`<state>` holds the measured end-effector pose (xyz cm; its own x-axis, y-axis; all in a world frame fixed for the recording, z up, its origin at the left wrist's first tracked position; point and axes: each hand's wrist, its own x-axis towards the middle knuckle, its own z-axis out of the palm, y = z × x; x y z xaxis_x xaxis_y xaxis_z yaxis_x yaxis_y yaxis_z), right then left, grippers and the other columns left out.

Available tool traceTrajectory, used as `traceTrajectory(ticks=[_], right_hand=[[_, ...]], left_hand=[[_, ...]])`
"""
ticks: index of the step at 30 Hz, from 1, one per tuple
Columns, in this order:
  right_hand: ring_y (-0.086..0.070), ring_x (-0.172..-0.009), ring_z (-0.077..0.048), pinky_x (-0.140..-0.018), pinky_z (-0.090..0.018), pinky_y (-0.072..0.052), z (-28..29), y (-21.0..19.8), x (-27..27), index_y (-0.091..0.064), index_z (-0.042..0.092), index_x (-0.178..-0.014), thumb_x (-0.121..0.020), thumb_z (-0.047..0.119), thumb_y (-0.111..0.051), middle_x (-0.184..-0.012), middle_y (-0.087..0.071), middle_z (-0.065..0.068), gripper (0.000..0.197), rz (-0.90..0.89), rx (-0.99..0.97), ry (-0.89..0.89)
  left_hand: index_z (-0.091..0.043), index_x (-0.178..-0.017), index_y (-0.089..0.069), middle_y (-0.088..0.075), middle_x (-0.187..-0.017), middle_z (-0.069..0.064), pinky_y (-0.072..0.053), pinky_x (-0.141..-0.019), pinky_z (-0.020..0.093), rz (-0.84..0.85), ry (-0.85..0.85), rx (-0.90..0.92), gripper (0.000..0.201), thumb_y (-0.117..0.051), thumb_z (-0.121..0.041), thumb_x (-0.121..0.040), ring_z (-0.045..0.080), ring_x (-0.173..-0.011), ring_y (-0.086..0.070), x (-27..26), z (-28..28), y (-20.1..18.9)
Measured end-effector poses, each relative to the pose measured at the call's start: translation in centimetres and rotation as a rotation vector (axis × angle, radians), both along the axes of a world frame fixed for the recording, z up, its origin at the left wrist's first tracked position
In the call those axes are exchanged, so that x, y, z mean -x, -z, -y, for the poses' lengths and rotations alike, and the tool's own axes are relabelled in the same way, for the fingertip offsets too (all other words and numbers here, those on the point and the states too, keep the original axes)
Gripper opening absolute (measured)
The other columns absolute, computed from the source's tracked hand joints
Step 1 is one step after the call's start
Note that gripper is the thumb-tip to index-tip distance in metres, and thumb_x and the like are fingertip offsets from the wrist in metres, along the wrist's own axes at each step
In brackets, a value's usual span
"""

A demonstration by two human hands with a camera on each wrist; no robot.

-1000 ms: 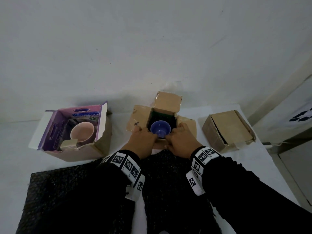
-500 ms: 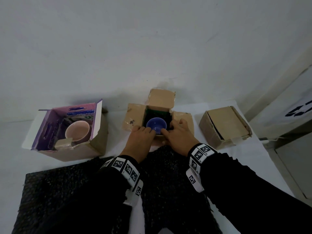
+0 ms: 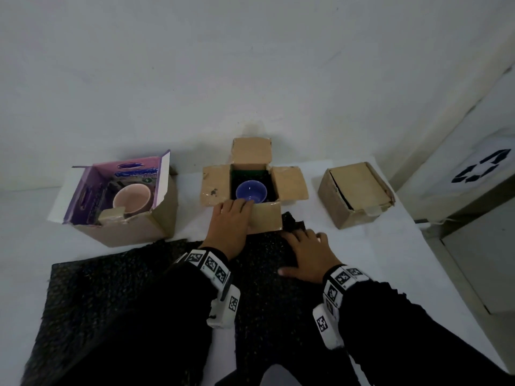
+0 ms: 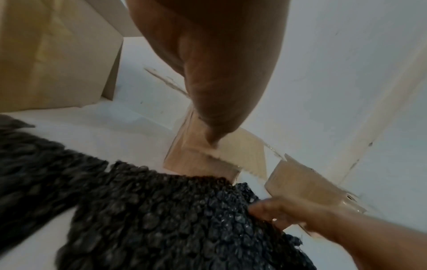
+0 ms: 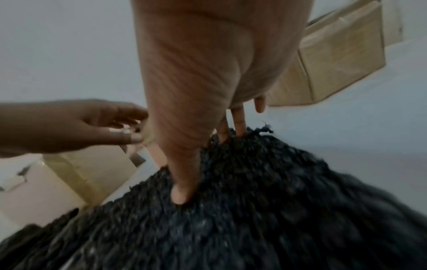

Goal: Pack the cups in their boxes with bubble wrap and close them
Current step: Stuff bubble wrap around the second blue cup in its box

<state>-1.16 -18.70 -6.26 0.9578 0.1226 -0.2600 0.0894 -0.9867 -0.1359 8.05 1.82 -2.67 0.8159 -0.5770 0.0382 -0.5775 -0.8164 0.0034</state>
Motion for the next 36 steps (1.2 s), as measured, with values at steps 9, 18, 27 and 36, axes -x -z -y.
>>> traceTrajectory(ticks=[9,18,27,36], right_hand=[[-0.053,-0.092,-0.016,-0.079,-0.034,-0.038,-1.3,-0.6,2.0,-0.059,0.021,-0.084,-0.079,0.048,-0.072,-0.091,-0.058,0.004,0.031,0.178,-0.468,0.266],[-0.068,-0.102,-0.029,-0.092,-0.045,-0.053,-1.7,-7.5,2.4,-0.06,0.008,-0.111,-0.093,0.018,-0.064,-0.109,-0.071,-0.014,0.021,0.078,-1.512,0.701],[-0.064,-0.104,-0.021,-0.08,-0.029,-0.051,0.0,-9.1,3.3,-0.068,0.017,-0.102,-0.079,-0.022,-0.034,-0.103,-0.072,0.002,0.057,0.145,-1.498,0.627],[-0.064,-0.1,-0.007,-0.086,-0.024,-0.051,-0.5,-7.9,3.2,-0.051,0.028,-0.119,-0.067,0.03,-0.089,-0.107,-0.068,0.009,0.064,0.027,-1.018,0.237]], left_hand=[[-0.02,-0.14,-0.042,-0.041,-0.145,0.0,-0.039,-0.102,0.042,-0.034,-0.016,0.471,0.07,-0.042,-0.068,-0.088,0.021,-0.129,-0.039,5.5,-3.7,1.2],[-0.015,-0.125,-0.059,-0.065,-0.115,-0.002,-0.049,-0.098,0.036,-0.709,-0.123,0.758,0.047,-0.074,-0.032,-0.084,0.017,-0.109,-0.062,8.0,-2.2,1.1],[-0.023,-0.137,-0.046,-0.055,-0.133,-0.004,-0.039,-0.106,0.033,-0.843,-0.127,0.861,0.043,-0.057,-0.03,-0.096,0.017,-0.125,-0.051,8.7,-1.6,-1.3],[-0.011,-0.117,-0.061,-0.061,-0.116,0.011,-0.044,-0.088,0.031,-0.515,0.105,0.273,0.026,-0.057,-0.02,-0.092,0.027,-0.106,-0.057,6.7,-3.1,-3.9]])
